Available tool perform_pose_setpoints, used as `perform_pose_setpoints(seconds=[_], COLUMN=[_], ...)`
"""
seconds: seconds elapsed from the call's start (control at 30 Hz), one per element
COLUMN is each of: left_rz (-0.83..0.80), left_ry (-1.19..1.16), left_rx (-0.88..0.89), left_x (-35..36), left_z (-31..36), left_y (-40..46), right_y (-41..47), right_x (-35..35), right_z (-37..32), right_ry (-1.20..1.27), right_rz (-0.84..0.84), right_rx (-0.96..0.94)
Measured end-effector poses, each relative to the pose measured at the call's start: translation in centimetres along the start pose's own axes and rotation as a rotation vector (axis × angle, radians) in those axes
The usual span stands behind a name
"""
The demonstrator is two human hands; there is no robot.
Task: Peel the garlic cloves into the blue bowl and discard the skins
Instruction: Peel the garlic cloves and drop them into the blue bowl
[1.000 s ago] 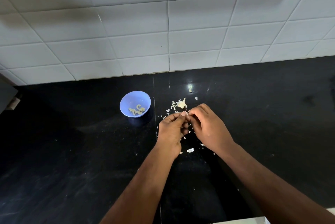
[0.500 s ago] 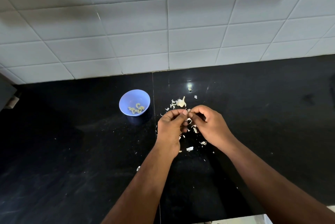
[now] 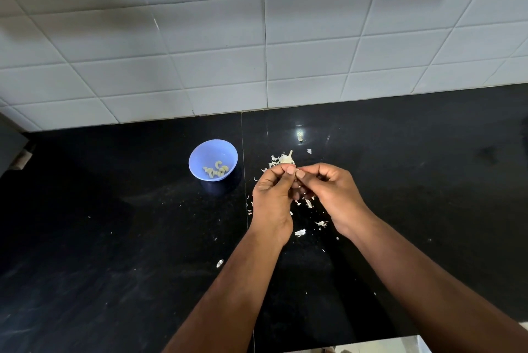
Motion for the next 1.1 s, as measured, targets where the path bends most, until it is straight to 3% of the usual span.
perform_pose_setpoints(seconds=[0.23,0.4,0.53,0.63,0.73,0.9,1.1], left_rz=[0.114,0.085,0.15,0.101,0.033,0.01,-0.005], left_ry=[0.125,0.247,0.193,0.346,0.498,0.43,0.329], left_rx=[0.137,0.171,0.09,0.082,0.11,0.083,0.037], left_x=[-0.3,0.6,-0.3,-0.7,-0.3,0.5,0.9], left_z=[0.2,-0.7,-0.9,-0.9,-1.2,-1.4,-1.2], left_y=[-0.2,-1.0,-0.2,0.5,0.7,0.5,1.2], right_y=[-0.1,0.5,0.8,0.8,1.3,1.5,2.0], right_x=[0.1,0.1,-0.9,-1.3,-1.8,-2.4,-2.4], right_z=[2.0,2.3,1.5,1.0,0.6,0.3,-0.9], right_ry=[0.258,0.405,0.128,-0.011,0.01,0.004,-0.608], right_rz=[0.083,0.184,0.149,0.115,0.093,0.086,-0.075], right_rx=[0.209,0.294,0.185,0.146,0.114,0.052,-0.179])
Point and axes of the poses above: each hand's wrist, its own y-axis towards the middle knuckle, its own x-axis out of the palm, z = x × y, the point moved 6 cm from there along y, towards the middle knuckle, and after that the axes turned 12 degrees about y, right-handed, at the moved point
